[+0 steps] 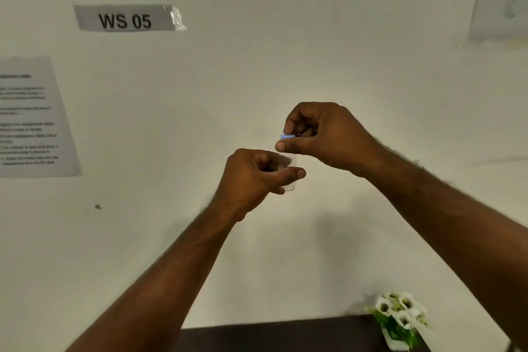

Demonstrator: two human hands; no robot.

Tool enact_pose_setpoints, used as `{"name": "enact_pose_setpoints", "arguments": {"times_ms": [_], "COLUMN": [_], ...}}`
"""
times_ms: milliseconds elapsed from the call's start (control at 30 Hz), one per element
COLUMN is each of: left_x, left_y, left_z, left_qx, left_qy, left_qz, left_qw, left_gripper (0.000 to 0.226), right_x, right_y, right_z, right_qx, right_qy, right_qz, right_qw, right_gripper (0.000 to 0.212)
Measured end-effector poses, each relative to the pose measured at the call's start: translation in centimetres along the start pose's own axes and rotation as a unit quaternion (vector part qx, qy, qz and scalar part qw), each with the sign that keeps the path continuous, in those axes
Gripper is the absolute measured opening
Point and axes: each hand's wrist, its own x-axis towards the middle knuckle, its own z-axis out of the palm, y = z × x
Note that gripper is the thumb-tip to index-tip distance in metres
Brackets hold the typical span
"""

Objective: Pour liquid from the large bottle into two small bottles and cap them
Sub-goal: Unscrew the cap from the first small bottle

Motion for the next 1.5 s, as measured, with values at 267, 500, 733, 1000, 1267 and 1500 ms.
{"name": "enact_pose_setpoints", "arguments": {"times_ms": [267, 500, 733, 1000, 1267, 1500], "left_x": [1.3, 1.7, 1.7, 0.9, 0.5, 0.0], "left_y": [4.0, 5.3, 5.6, 6.2, 6.5, 6.3], "left_z": [-0.2, -0.2, 0.2, 0.1, -0.2, -0.2], "left_qx": [0.007, -0.007, -0.019, -0.060, -0.029, -0.032], "left_qy": [0.005, -0.001, -0.019, -0.023, -0.021, -0.008], "left_qz": [0.032, 0.040, 0.026, 0.027, 0.033, 0.043], "left_qw": [0.999, 0.999, 0.999, 0.998, 0.999, 0.999], "left_gripper": [0.028, 0.019, 0.021, 0.017, 0.020, 0.019], "right_x": [1.7, 1.3, 1.1, 0.6, 0.4, -0.2], "right_y": [-2.7, -3.3, -2.5, -2.6, -2.9, -3.2], "right_z": [-3.0, -4.1, -4.1, -5.2, -5.5, -4.6], "right_qx": [-0.012, 0.037, 0.045, 0.092, 0.083, 0.051], "right_qy": [0.023, 0.025, 0.018, -0.028, -0.019, 0.014], "right_qz": [-0.014, -0.013, -0.035, -0.059, -0.054, -0.042], "right_qw": [1.000, 0.999, 0.998, 0.994, 0.995, 0.998], "right_gripper": [0.031, 0.023, 0.008, 0.016, 0.012, 0.025]}}
